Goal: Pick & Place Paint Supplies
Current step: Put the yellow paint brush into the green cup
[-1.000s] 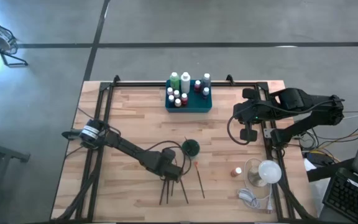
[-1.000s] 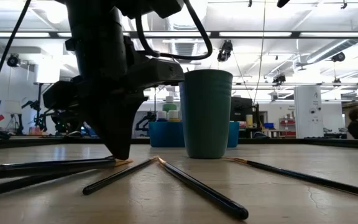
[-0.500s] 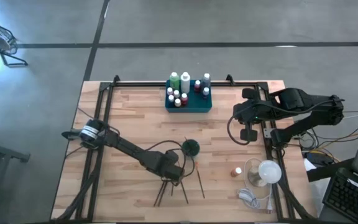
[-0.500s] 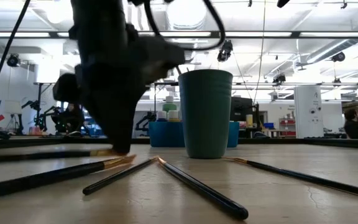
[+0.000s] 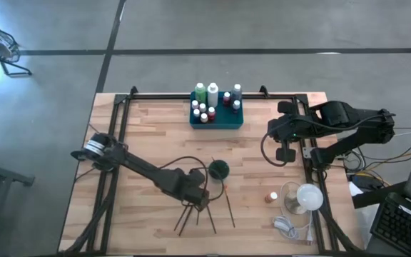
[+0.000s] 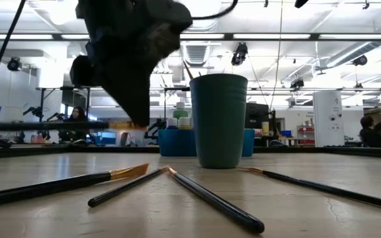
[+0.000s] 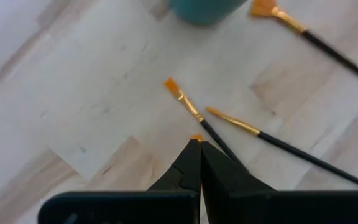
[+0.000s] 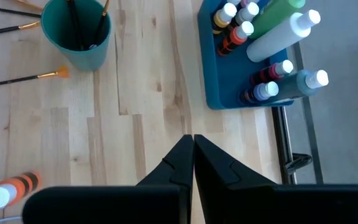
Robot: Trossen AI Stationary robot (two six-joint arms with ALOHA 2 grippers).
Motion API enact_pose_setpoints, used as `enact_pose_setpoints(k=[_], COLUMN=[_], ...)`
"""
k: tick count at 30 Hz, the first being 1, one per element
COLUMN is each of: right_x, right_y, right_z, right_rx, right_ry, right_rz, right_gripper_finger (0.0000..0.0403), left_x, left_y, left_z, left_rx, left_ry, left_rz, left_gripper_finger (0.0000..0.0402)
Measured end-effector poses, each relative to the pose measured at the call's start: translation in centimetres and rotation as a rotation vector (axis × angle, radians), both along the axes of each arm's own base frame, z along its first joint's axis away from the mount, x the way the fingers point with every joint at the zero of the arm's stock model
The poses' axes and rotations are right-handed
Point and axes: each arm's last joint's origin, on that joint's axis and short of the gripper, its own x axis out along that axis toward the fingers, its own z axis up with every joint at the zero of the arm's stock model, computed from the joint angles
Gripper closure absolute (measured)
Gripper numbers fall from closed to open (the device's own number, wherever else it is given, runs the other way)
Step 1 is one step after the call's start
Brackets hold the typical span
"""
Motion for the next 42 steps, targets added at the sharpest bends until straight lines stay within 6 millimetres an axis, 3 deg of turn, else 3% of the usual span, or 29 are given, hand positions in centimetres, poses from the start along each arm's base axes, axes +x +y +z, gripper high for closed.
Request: enact_pose_setpoints(k=[4,9,15,20,28,33,42], right_x=[0.1,0.1,0.2,0.3,0.3,0.3,0.2], right_y=[0.0,0.0,0.0,0.0,0.0,0.0,0.0], right_z=[0.0,0.0,0.1,0.1,0.1,0.1,0.2], right_rx=[-0.007,-0.006,-0.005,-0.003,-0.004,-0.003,-0.014], right_ry=[-0.004,-0.007,-0.017,-0.026,-0.027,-0.027,-0.021], right_rz=[0.013,0.012,0.013,0.012,0.014,0.013,0.032], right_gripper_finger=[0.0394,0.0394,0.0394,0.0394,0.0394,0.0394,0.0394], left_x=[-0.6,-1.4,-1.1,-0.7,1.9,2.7,2.2], left_y=[-0.2,-0.3,-0.3,-0.1,2.8,3.8,6.0], left_z=[1.8,5.9,10.6,13.1,12.8,13.7,10.9], left_rx=[0.055,0.169,0.333,0.506,0.637,0.705,0.799], left_ry=[-0.068,-0.269,-0.601,-0.758,-0.799,-1.008,-1.135], left_rz=[-0.026,-0.081,-0.261,-0.414,-0.549,-0.627,-0.553], left_gripper_finger=[0.0401,0.0401,0.0401,0.0401,0.0401,0.0401,0.0401])
